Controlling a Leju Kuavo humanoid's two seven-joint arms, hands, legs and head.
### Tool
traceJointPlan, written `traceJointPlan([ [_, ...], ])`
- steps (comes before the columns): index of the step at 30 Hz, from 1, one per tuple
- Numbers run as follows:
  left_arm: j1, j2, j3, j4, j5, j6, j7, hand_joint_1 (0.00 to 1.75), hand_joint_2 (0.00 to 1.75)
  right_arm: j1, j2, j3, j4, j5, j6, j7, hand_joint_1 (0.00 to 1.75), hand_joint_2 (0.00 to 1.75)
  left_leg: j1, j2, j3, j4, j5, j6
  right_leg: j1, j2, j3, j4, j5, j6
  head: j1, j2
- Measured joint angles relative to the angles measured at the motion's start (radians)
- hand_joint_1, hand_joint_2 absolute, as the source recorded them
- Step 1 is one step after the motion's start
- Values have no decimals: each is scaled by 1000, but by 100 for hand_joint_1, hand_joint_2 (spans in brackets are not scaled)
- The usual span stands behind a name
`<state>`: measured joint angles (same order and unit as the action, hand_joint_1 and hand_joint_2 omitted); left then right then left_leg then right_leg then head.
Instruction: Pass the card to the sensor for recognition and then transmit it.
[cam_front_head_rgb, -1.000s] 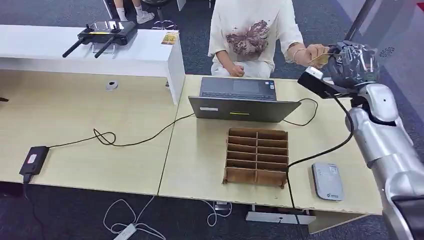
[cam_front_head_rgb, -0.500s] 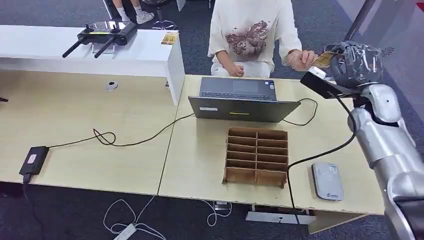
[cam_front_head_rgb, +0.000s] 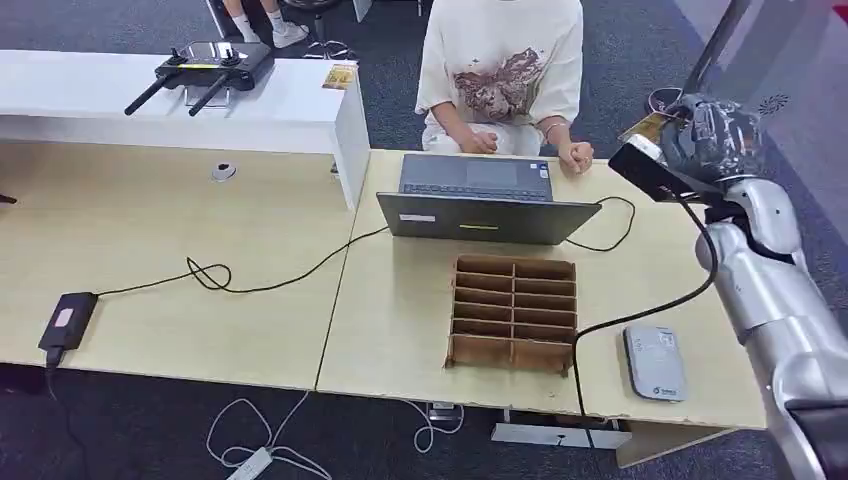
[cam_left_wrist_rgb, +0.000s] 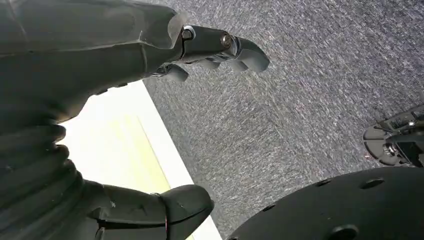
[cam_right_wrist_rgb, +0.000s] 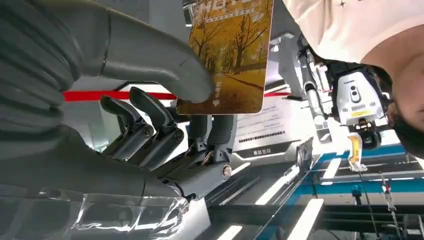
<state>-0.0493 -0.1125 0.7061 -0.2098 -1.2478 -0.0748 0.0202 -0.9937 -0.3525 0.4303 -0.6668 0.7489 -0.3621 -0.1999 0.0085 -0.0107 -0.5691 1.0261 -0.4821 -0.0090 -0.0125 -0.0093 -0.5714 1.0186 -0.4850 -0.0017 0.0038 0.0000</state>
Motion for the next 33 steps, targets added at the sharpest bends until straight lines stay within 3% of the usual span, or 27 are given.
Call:
traceJointPlan([
  [4, 0, 0, 5, 0, -2, 0, 0, 0, 175, 8, 1, -15, -5, -50, 37, -18, 175, 175, 0, 0, 0, 0, 0, 0, 0, 0, 0, 0, 0, 0, 0, 0],
  [11, 0, 0, 11, 0, -2, 0, -3, 0, 175, 8, 9, -70, -7, -230, 180, -60, 175, 175, 0, 0, 0, 0, 0, 0, 0, 0, 0, 0, 0, 0, 0, 0],
  [33, 0, 0, 38, 0, 0, 0, 6, 0, 175, -48, 2, -163, 77, -515, 364, -127, 175, 175, 0, 0, 0, 0, 0, 0, 0, 0, 0, 0, 0, 0, 0, 0],
])
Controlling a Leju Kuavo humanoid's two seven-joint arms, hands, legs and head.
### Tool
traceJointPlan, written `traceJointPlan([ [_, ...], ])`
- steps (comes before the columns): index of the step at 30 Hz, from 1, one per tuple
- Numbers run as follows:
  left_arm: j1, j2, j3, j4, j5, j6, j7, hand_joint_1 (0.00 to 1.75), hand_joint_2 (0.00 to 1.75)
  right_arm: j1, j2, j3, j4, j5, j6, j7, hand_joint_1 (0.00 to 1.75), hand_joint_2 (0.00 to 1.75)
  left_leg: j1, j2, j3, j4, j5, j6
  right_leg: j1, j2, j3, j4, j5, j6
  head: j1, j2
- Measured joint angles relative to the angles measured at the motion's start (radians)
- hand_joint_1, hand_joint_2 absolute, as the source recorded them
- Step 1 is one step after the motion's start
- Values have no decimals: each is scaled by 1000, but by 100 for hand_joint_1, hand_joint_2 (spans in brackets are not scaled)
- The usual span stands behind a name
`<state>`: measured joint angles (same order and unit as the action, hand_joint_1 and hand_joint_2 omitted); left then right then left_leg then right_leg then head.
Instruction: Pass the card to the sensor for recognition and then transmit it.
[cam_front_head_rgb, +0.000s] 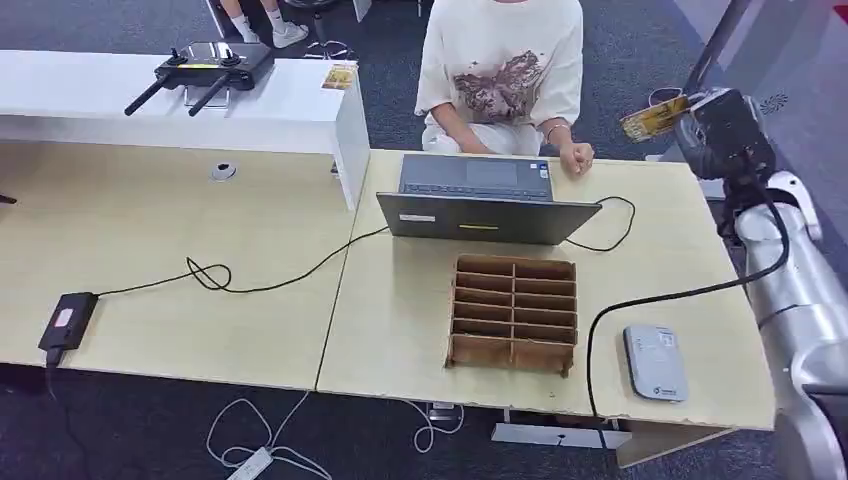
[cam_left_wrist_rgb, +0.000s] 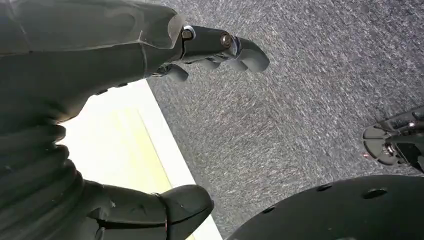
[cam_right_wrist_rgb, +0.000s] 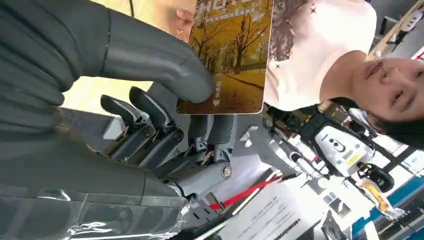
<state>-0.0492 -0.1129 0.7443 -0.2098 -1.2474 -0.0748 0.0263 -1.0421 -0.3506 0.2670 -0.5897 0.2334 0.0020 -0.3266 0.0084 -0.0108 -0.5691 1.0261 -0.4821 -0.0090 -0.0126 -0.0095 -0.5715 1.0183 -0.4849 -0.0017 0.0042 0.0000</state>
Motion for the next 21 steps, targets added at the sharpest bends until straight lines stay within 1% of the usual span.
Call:
traceJointPlan([
  [6, 0, 0, 3, 0, -1, 0, 0, 0, 175, 14, -29, -39, 14, -90, 64, -16, 175, 175, 0, 0, 0, 0, 0, 0, 0, 0, 0, 0, 0, 0, 0, 0],
  [12, 1, -1, 8, 0, -6, 0, 1, 0, 175, 77, -80, -91, 13, -196, 162, -30, 175, 175, 0, 0, 0, 0, 0, 0, 0, 0, 0, -1, 0, 0, 0, 0],
  [17, 1, -1, 15, 0, -11, 0, 1, 0, 175, 168, -125, -141, -8, -294, 234, -33, 175, 175, 0, -1, 0, 0, 0, 1, 0, -2, 0, -1, 0, 0, 0, 0],
  [21, 2, -1, 19, 0, -19, -1, 1, 0, 175, 253, -161, -179, -45, -338, 257, -24, 175, 175, 0, -1, -1, 0, -1, 1, 0, -1, 0, -1, 0, 0, 0, 0],
])
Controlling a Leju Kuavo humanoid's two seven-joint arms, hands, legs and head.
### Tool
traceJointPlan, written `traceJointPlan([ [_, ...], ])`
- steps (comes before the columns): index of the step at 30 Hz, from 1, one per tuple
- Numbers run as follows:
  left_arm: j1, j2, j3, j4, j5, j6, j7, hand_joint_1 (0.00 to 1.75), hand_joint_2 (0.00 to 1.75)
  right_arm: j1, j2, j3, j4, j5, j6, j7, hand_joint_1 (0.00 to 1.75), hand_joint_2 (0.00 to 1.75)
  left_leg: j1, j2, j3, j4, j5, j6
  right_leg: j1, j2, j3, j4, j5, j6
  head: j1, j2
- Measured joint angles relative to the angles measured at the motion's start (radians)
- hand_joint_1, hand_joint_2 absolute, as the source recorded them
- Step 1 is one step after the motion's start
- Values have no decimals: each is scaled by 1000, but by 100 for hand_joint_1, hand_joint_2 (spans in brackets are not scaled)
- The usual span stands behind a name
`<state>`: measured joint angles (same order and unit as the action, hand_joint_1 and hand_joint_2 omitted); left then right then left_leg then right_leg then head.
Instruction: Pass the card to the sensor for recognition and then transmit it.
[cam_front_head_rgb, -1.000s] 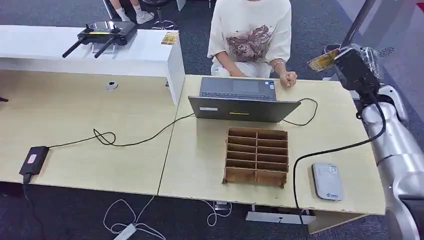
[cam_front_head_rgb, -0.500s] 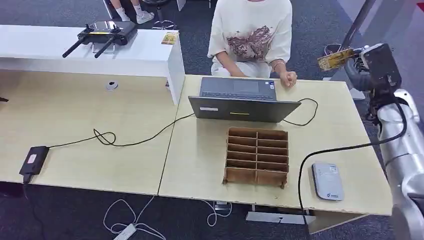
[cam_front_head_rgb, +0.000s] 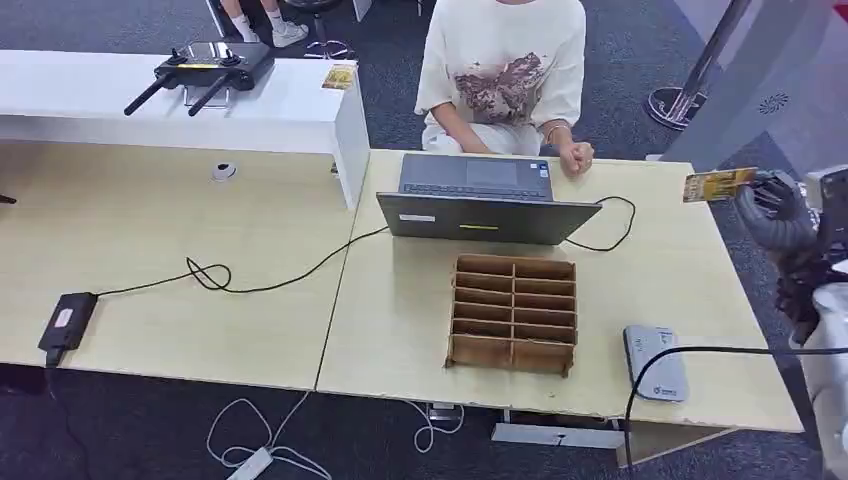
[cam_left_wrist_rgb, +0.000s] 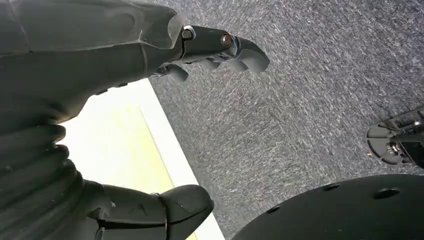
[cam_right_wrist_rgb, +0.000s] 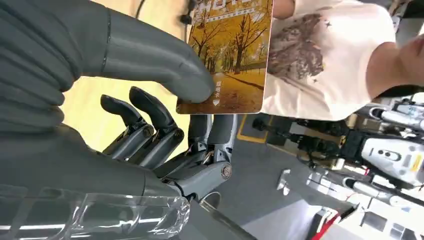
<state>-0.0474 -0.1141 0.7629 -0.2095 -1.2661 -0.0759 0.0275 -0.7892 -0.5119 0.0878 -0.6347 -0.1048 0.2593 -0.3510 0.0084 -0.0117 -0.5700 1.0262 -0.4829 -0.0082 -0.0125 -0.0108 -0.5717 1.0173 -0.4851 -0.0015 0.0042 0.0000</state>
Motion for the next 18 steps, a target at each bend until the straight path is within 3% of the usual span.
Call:
traceJointPlan([
  [2, 0, 0, 1, 0, -1, 0, 0, 0, 175, 38, -19, -16, -15, -17, 21, 8, 175, 175, 0, 0, 0, 0, 0, 0, 0, 0, 0, 0, 0, 0, 0, 0],
  [7, 0, 0, 4, 0, -5, 0, 0, 0, 175, 105, -66, -49, -32, -108, 162, 45, 175, 175, 0, 0, 0, 0, 0, 0, 0, 0, 0, 0, 0, 0, 0, 0],
  [18, 0, 0, 5, 0, -10, 0, 0, 0, 175, 180, -136, -64, -37, -165, 252, 76, 175, 175, 0, 0, 0, 0, 0, 0, 0, 0, 0, 0, 0, 0, 0, 0],
])
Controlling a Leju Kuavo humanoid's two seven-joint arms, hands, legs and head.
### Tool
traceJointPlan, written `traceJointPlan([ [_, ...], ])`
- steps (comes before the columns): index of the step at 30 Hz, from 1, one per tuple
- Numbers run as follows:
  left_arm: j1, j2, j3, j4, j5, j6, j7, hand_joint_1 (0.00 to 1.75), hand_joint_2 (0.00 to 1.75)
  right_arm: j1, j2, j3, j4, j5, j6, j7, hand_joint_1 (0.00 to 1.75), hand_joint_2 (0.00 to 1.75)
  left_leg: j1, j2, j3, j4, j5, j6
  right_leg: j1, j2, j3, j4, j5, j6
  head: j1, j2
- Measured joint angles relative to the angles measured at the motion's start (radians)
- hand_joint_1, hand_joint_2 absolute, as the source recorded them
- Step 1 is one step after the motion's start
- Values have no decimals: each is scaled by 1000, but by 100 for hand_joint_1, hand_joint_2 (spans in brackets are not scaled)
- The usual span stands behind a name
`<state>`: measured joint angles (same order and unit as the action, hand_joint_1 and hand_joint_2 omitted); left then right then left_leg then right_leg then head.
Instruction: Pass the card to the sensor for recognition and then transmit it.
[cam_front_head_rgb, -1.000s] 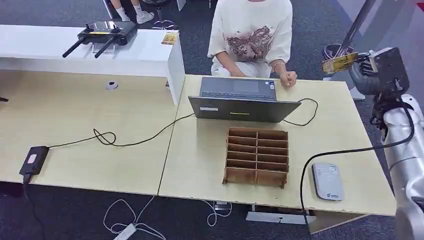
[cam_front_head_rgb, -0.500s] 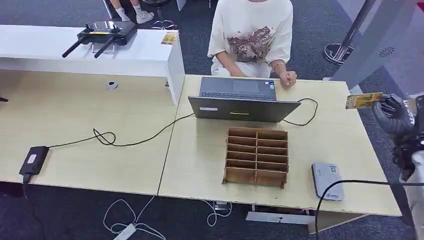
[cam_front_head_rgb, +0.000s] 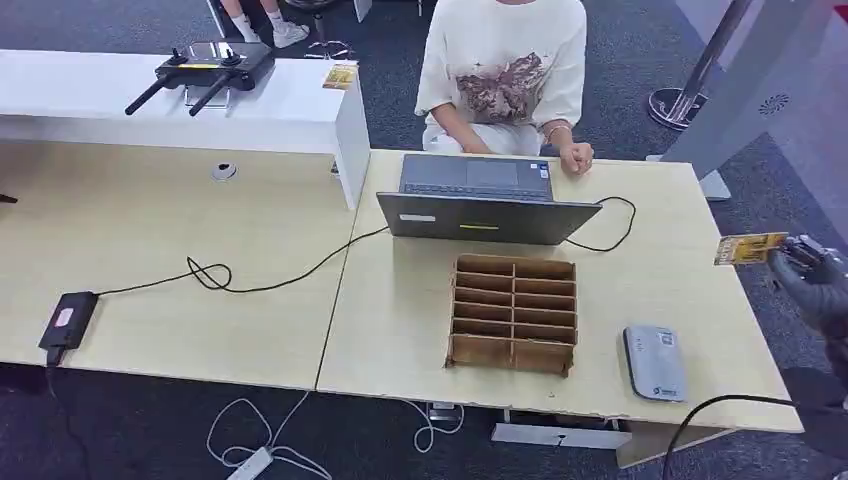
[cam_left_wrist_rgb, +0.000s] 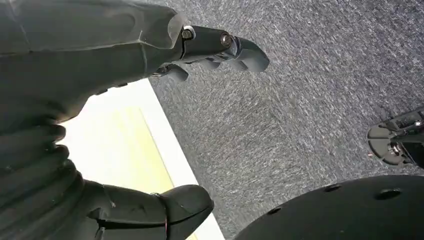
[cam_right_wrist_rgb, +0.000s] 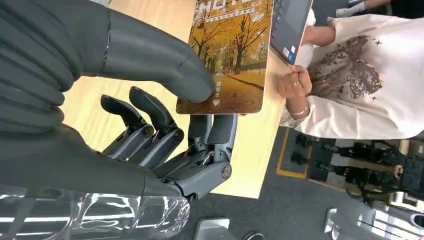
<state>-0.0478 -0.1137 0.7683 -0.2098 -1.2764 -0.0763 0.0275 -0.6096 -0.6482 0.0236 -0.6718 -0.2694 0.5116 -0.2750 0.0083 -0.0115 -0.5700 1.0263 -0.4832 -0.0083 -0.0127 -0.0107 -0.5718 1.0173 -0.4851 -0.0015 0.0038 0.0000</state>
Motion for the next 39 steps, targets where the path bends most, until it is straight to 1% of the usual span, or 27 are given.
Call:
traceJointPlan([
  [5, 0, 0, 0, 0, -6, 0, 0, 0, 175, 58, -34, -16, -34, -46, 42, 15, 175, 175, 0, 0, 0, 0, 0, 0, 0, 0, 0, 0, 0, 0, 0, 0],
  [10, 0, 0, 0, 0, -11, 0, 0, 0, 175, 125, -62, -37, -89, -112, 79, 76, 175, 175, 0, 0, 0, 0, 0, 0, 0, 0, 0, 0, 0, 0, 0, 0],
  [13, 0, 0, 0, 0, -13, -1, 0, 0, 175, 170, -72, -47, -129, -149, 85, 112, 175, 175, 0, 0, 0, 0, 0, 0, 0, 0, 0, 0, 0, 0, 0, 0],
  [19, 1, 0, 3, 0, -11, -6, -3, 0, 175, 279, -79, -71, -237, -213, 67, 191, 175, 175, 0, 0, 0, 0, 0, 0, 0, 0, 0, 0, 0, 0, 0, 0],
  [23, 1, 0, 5, 0, -12, -8, -5, 0, 175, 348, -88, -84, -319, -238, 43, 240, 175, 175, 0, 1, 0, 0, 0, 0, 0, 1, 0, 0, 0, 0, 0, 0],
  [26, 1, 0, 6, 0, -13, -8, -8, 0, 175, 380, -92, -85, -366, -237, 34, 264, 175, 175, 0, 1, 0, 0, 0, 0, 0, 1, 0, 0, 0, 0, 0, 0],
  [31, 1, 0, 6, 0, -16, -9, -12, 0, 175, 402, -92, -79, -411, -211, -2, 299, 175, 175, 0, 1, 0, 0, 0, 0, 0, 1, 0, 0, 0, 0, 0, 0],
  [39, 1, 0, 6, 0, -26, -15, -18, 0, 175, 401, -93, -23, -419, -190, -31, 328, 175, 175, 0, 1, 0, 0, 0, 0, 0, 1, 0, 0, 0, 0, 0, 0],
])
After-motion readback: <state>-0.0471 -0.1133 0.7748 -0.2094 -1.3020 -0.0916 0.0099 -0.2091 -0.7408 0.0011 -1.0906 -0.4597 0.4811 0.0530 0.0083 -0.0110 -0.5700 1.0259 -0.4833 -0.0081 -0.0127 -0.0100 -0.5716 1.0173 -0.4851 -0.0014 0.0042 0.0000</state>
